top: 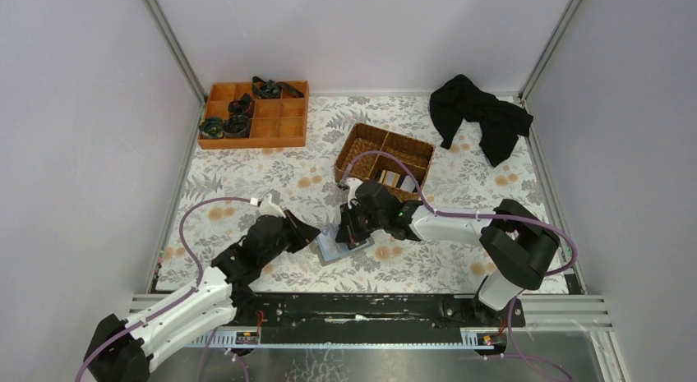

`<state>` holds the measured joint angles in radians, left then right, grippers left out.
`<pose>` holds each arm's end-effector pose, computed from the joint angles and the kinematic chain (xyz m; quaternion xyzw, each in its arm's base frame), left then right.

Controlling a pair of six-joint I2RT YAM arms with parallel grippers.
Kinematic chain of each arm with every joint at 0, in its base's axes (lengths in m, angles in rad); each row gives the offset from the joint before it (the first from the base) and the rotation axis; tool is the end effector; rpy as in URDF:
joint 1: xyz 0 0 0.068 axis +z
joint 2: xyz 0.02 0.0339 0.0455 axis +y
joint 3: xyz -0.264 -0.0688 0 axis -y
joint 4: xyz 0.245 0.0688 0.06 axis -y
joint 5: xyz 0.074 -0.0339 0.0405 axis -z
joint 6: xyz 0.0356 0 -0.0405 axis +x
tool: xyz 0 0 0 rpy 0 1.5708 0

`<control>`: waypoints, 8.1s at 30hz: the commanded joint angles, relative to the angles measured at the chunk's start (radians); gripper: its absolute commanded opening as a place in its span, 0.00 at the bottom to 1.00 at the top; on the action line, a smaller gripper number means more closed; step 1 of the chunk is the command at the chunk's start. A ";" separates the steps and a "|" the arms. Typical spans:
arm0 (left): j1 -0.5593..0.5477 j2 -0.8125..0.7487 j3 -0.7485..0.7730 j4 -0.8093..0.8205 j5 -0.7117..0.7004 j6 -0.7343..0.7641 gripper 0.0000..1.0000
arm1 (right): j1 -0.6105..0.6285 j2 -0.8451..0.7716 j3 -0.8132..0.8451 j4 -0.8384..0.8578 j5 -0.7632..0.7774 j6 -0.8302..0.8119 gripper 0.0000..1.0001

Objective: Take the credit cards out of the card holder

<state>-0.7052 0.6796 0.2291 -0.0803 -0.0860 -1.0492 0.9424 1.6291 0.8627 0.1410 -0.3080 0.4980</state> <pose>0.1206 -0.0986 0.1713 -0.1694 0.8506 -0.3579 0.3460 0.1917 0.2822 0.1872 -0.2620 0.8428 0.3994 0.2481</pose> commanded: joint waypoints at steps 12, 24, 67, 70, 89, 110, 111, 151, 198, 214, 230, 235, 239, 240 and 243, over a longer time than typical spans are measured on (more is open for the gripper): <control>0.000 0.068 0.019 0.081 0.028 0.075 0.16 | -0.010 0.016 0.011 -0.019 0.035 -0.021 0.03; -0.008 0.169 0.014 0.297 0.137 0.125 0.19 | -0.242 -0.112 -0.060 -0.067 0.052 -0.059 0.05; 0.007 0.565 -0.014 0.766 0.311 0.040 0.36 | -0.209 -0.199 -0.196 -0.094 0.075 -0.047 0.00; 0.007 0.576 -0.007 0.751 0.294 0.054 0.36 | -0.209 -0.208 -0.150 -0.119 0.060 -0.066 0.00; 0.009 0.754 -0.030 0.829 0.227 0.028 0.40 | -0.209 0.023 -0.106 0.014 -0.012 -0.044 0.00; 0.013 0.888 -0.073 1.196 0.347 -0.109 0.41 | -0.200 0.096 -0.136 0.078 -0.065 -0.006 0.00; 0.015 0.898 -0.076 1.218 0.354 -0.123 0.41 | -0.200 0.097 -0.136 0.080 -0.065 -0.005 0.00; 0.059 0.839 -0.099 1.093 0.373 -0.064 0.39 | -0.165 -0.078 -0.065 -0.096 0.071 -0.062 0.00; 0.062 0.906 -0.098 1.310 0.442 -0.142 0.39 | -0.156 0.059 -0.145 0.029 0.012 -0.015 0.00; 0.064 0.942 -0.084 1.369 0.463 -0.173 0.39 | -0.154 0.072 -0.139 0.037 0.009 -0.015 0.00; 0.077 1.049 -0.045 1.357 0.487 -0.222 0.35 | -0.148 0.066 -0.156 0.040 0.018 -0.007 0.00; 0.106 0.966 -0.086 1.321 0.502 -0.213 0.35 | -0.148 0.065 -0.170 0.054 0.030 -0.003 0.00; 0.114 0.878 -0.091 1.223 0.489 -0.177 0.36 | -0.150 0.083 -0.167 0.075 0.014 0.008 0.00; 0.117 0.861 -0.091 1.201 0.487 -0.171 0.36 | -0.149 0.087 -0.168 0.083 0.009 0.013 0.00; 0.128 0.818 -0.090 1.146 0.490 -0.153 0.37 | -0.151 0.099 -0.165 0.094 -0.002 0.020 0.00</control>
<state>-0.5949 1.5555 0.1410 1.0920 0.3965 -1.2427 0.7795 1.6867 0.7181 0.2657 -0.2985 0.5114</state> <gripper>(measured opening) 0.364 0.011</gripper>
